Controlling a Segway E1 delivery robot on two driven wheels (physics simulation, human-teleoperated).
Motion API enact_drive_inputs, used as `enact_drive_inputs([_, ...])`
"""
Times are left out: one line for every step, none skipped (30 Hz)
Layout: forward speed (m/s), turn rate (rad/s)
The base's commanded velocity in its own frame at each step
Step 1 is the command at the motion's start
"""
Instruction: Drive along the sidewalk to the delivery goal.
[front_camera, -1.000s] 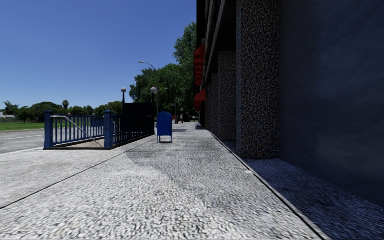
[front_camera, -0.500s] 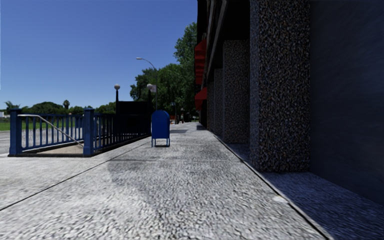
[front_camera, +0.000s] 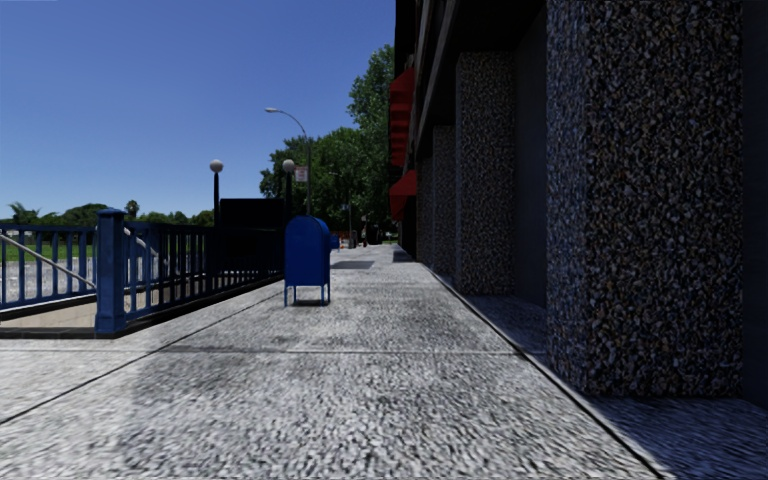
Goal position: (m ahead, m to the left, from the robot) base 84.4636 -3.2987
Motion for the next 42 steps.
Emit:
enact_drive_inputs([2.00, 0.00])
enact_drive_inputs([2.00, 0.00])
enact_drive_inputs([2.00, 0.00])
enact_drive_inputs([2.00, 0.00])
enact_drive_inputs([2.00, 0.00])
enact_drive_inputs([2.00, 0.00])
enact_drive_inputs([2.00, 0.00])
enact_drive_inputs([2.00, 0.00])
enact_drive_inputs([2.00, 0.00])
enact_drive_inputs([2.00, 0.00])
enact_drive_inputs([2.00, 0.00])
enact_drive_inputs([2.00, 0.00])
enact_drive_inputs([2.00, 0.00])
enact_drive_inputs([2.00, 0.00])
enact_drive_inputs([2.00, 0.00])
enact_drive_inputs([2.00, 0.00])
enact_drive_inputs([2.00, 0.00])
enact_drive_inputs([2.00, 0.00])
enact_drive_inputs([2.00, 0.00])
enact_drive_inputs([2.00, 0.00])
enact_drive_inputs([2.00, 0.00])
enact_drive_inputs([2.00, 0.00])
enact_drive_inputs([2.00, 0.00])
enact_drive_inputs([2.00, 0.00])
enact_drive_inputs([2.00, 0.00])
enact_drive_inputs([2.00, 0.00])
enact_drive_inputs([2.00, 0.00])
enact_drive_inputs([2.00, 0.00])
enact_drive_inputs([2.00, 0.00])
enact_drive_inputs([2.00, 0.00])
enact_drive_inputs([2.00, 0.00])
enact_drive_inputs([2.00, 0.00])
enact_drive_inputs([2.00, 0.00])
enact_drive_inputs([2.00, 0.00])
enact_drive_inputs([2.00, 0.00])
enact_drive_inputs([2.00, 0.00])
enact_drive_inputs([2.00, 0.00])
enact_drive_inputs([2.00, 0.00])
enact_drive_inputs([2.00, 0.00])
enact_drive_inputs([2.00, 0.00])
enact_drive_inputs([2.00, 0.00])
enact_drive_inputs([2.00, 0.00])
